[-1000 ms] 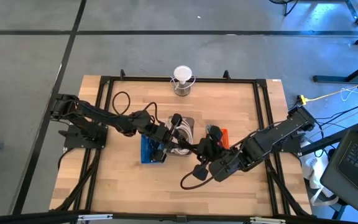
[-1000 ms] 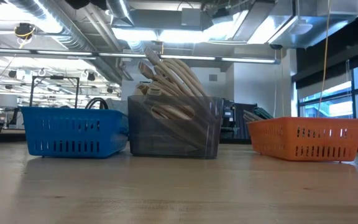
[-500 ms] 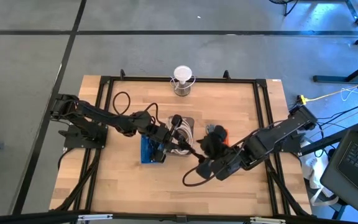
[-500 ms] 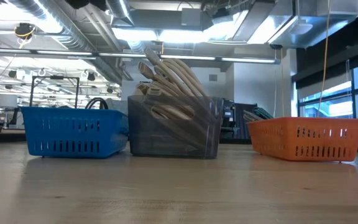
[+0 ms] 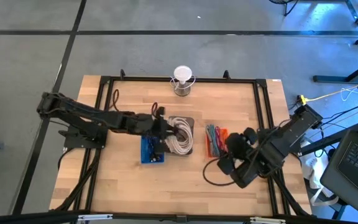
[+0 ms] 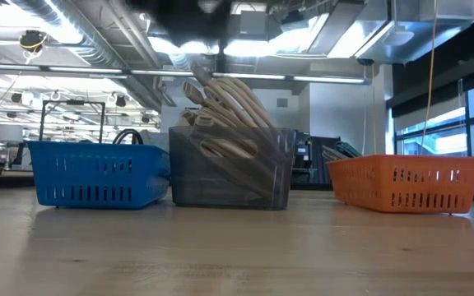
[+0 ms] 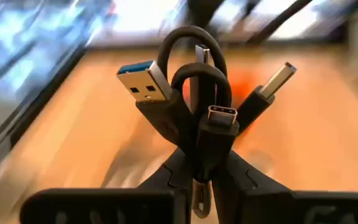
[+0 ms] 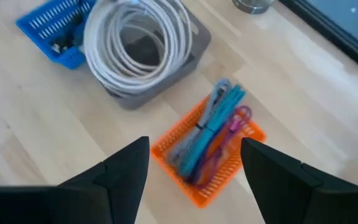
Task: Pick & Place USB Port
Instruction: Put the black charger cable into the blue bin
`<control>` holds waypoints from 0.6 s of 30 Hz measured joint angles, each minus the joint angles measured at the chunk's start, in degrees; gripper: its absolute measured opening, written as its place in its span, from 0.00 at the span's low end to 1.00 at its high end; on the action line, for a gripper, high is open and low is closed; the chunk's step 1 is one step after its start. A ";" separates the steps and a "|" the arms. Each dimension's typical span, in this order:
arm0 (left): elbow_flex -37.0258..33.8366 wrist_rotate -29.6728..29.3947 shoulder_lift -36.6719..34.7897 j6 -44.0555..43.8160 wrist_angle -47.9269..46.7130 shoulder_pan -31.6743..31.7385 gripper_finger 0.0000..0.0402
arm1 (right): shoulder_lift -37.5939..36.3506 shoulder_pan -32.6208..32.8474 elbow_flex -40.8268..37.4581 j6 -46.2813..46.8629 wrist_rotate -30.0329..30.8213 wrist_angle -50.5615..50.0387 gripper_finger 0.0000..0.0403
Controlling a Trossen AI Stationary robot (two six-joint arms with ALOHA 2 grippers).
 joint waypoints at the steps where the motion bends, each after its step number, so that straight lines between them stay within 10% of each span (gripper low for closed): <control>1: -0.04 -3.68 -1.33 -2.40 -5.77 -0.40 0.07 | -0.24 0.65 -0.56 0.23 0.00 -0.44 0.64; 9: -1.01 -18.50 -11.89 -35.86 -34.42 -3.93 0.07 | -0.73 1.35 -4.96 0.38 0.46 -0.55 0.64; 18: -0.51 -22.08 -16.59 -33.86 -19.56 -12.16 0.07 | -0.76 -0.13 -11.43 -2.37 1.66 -0.48 0.64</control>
